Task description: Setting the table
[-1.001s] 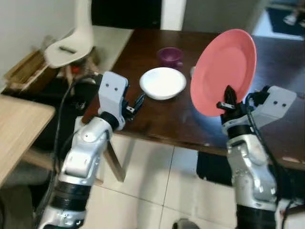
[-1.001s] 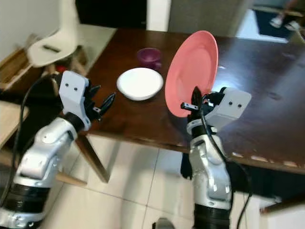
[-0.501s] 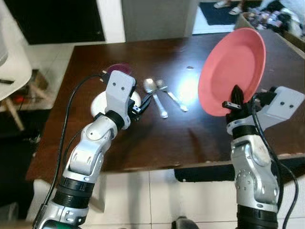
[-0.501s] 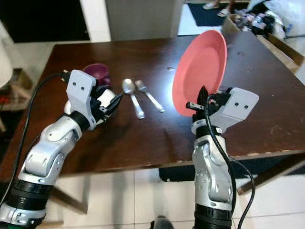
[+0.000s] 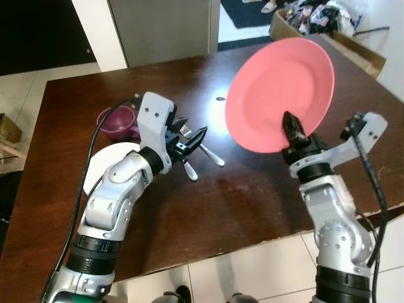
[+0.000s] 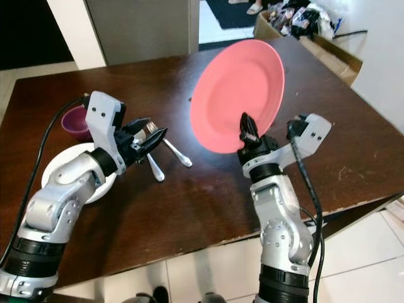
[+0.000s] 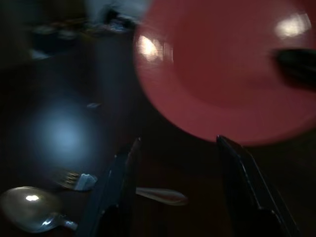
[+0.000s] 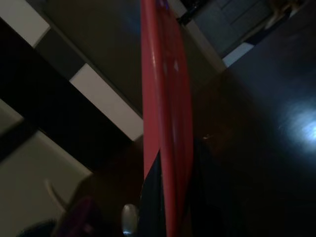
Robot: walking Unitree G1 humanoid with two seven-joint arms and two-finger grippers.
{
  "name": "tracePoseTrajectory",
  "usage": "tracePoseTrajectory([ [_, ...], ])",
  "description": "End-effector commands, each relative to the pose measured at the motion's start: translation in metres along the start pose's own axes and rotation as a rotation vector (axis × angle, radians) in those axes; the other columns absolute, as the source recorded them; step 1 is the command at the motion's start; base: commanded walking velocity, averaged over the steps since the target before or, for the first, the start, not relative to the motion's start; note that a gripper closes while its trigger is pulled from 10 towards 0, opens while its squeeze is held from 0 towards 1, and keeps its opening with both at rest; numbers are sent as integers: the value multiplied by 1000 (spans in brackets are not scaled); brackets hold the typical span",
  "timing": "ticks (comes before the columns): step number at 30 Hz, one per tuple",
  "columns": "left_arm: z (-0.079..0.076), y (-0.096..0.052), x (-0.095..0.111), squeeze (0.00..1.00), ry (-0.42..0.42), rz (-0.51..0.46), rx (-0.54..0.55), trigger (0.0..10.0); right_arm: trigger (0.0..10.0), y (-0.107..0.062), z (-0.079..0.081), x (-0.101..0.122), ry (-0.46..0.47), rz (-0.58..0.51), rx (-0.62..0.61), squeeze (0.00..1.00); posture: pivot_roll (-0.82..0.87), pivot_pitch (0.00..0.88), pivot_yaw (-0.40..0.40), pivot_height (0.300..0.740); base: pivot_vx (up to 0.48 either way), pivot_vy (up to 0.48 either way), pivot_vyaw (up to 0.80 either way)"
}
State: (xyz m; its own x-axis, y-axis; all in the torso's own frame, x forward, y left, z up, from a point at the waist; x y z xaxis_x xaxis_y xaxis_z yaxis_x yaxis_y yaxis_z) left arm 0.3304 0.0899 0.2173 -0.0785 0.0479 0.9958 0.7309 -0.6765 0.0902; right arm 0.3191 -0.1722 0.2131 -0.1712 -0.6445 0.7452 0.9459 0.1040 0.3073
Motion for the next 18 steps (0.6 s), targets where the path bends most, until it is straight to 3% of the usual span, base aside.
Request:
tracePoseTrajectory([
  [1, 7, -10, 9, 0, -11, -13, -17, 10000, 10000, -1, -10, -8, 85, 42, -17, 0, -146, 49, 112, 740, 0, 0, 0],
  [4, 19, -16, 16, 0, 4, -12, 5, 10000, 10000, 0, -16, -15, 124, 69, -38, 0, -136, 52, 112, 740, 0, 0, 0],
  [9, 30, -25, 22, 0, 33, 3, 15, 10000, 10000, -7, -9, -20, 189, 113, 6, 0, -123, 61, 107, 740, 0, 0, 0],
  [11, 35, -30, 24, 0, 48, 12, 13, 10000, 10000, -14, -5, -24, 199, 141, 22, 0, -123, 65, 104, 740, 0, 0, 0],
  [14, 43, -36, 26, 0, 64, 39, 14, 10000, 10000, -46, 2, -42, 276, 221, 16, 0, -133, 83, 104, 740, 0, 0, 0],
  [18, 42, -35, 26, 0, 65, 41, 12, 10000, 10000, -55, 2, -50, 309, 254, 4, 0, -134, 86, 105, 740, 0, 0, 0],
])
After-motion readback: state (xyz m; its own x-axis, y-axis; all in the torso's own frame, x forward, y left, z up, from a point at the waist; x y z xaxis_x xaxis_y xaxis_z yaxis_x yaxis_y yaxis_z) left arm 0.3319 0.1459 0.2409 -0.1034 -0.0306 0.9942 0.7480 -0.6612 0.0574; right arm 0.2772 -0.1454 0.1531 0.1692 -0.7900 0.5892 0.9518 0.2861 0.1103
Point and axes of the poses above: a point about 5 cm out from each wrist's last joint towards the gripper, its own y axis pointing out of the wrist towards the gripper, its own x axis along the axis of the wrist's last joint, z = x × y, the point moved 2 cm from there along y, pointing out of the wrist towards the gripper
